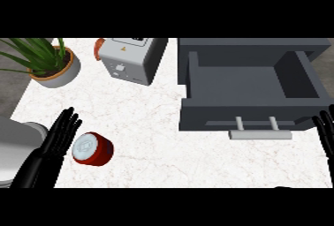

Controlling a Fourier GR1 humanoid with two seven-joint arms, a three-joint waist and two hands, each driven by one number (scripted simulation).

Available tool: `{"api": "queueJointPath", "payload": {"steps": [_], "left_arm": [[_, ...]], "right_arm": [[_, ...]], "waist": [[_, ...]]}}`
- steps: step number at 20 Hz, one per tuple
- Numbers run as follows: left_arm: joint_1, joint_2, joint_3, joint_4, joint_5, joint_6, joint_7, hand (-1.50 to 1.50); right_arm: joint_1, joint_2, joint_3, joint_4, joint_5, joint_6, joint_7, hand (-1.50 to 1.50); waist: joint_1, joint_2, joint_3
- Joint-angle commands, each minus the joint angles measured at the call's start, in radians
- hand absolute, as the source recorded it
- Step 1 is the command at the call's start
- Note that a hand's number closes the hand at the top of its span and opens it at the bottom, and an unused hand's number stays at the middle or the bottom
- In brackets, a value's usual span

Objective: Pick up the can, place it into the drawer and close the drawer

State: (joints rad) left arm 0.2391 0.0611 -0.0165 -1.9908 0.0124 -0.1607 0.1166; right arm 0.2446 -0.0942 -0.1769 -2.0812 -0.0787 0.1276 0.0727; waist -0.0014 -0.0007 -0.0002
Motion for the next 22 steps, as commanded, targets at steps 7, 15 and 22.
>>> {"api": "queueJointPath", "payload": {"steps": [7,15,22], "left_arm": [[-0.03,0.013,0.076,0.185,-0.013,-0.013,-0.136,-1.5],[-0.006,0.04,0.134,0.327,-0.026,-0.036,-0.273,-1.5],[-0.068,0.058,0.172,0.492,-0.047,-0.056,-0.375,-1.5]], "right_arm": [[0.002,-0.004,-0.08,0.014,-0.046,0.044,-0.019,-1.5],[-0.023,0.022,-0.036,0.034,0.029,0.043,-0.041,-1.5],[0.039,0.048,-0.044,0.027,0.02,0.076,-0.084,-1.5]], "waist": [[0.0,0.0,0.0],[0.002,0.0,0.0],[-0.001,0.0,0.0]]}}
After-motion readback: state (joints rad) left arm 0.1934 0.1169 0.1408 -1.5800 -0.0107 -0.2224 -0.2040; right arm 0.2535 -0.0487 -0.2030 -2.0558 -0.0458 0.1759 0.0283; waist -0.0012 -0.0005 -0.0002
